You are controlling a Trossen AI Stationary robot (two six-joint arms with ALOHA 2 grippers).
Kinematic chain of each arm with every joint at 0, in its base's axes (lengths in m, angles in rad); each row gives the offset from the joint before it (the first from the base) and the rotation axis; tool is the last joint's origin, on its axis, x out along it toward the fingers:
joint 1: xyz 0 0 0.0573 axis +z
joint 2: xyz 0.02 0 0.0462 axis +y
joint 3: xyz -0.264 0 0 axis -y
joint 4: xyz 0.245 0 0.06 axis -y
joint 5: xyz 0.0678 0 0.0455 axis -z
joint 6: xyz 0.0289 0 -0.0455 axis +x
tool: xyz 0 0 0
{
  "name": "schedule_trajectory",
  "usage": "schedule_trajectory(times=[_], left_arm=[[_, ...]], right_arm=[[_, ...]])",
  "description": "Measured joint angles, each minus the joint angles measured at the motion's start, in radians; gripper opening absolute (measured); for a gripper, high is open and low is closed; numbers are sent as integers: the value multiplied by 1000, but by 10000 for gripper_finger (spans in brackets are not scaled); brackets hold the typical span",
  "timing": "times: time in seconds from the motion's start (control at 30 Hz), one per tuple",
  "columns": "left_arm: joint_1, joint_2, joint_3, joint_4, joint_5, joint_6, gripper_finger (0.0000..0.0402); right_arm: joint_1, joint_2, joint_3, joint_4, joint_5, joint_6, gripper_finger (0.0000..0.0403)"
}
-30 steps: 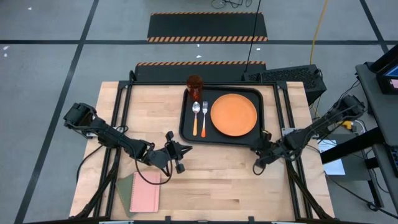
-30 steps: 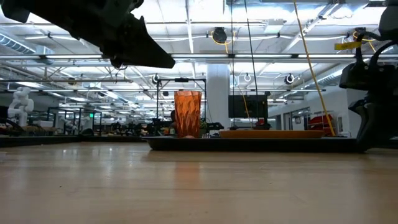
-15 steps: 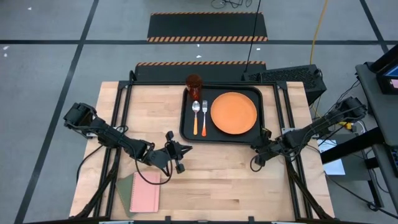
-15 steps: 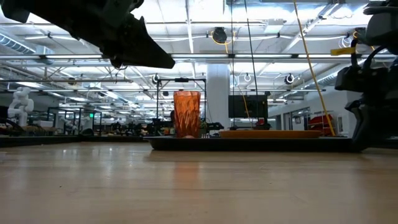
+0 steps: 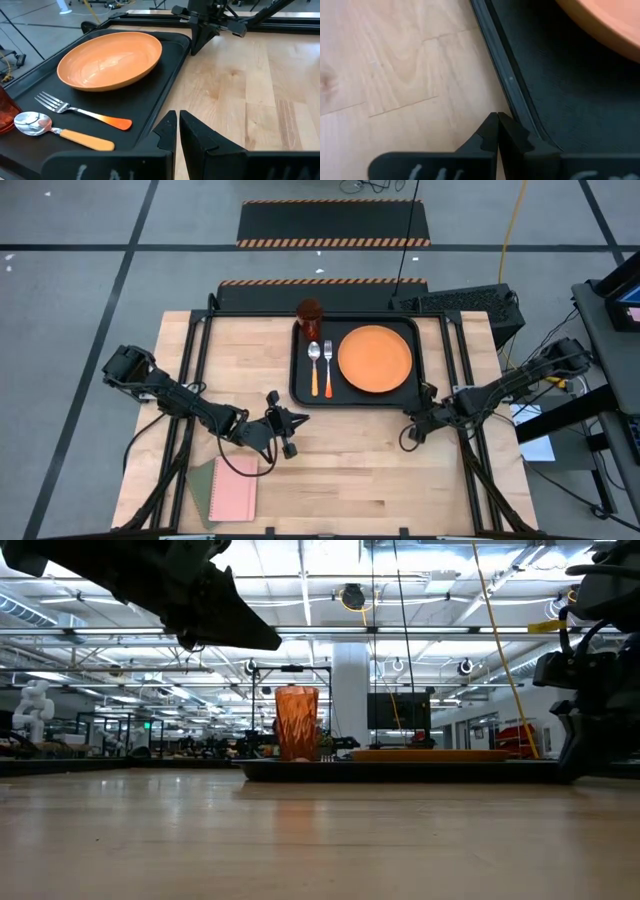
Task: Pick and place plate/cup/fork/spoon on tray
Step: Adjust the black serving tray, then return to Home Position
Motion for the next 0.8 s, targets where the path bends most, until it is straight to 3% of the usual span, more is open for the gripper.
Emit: schedule_trajectory(times=[0.33,0.5,0.8], left_arm=[[-13,0,0,1,-1,-11,26],[-26,-49,0,-27,-1,11,26],[-26,-188,-43,-117,-30,35,26]], right_arm=[[-44,-3,0,-3,9,-29,0],[-39,-40,10,-4,-54,10,0],[51,-157,34,216,-81,-76,0]])
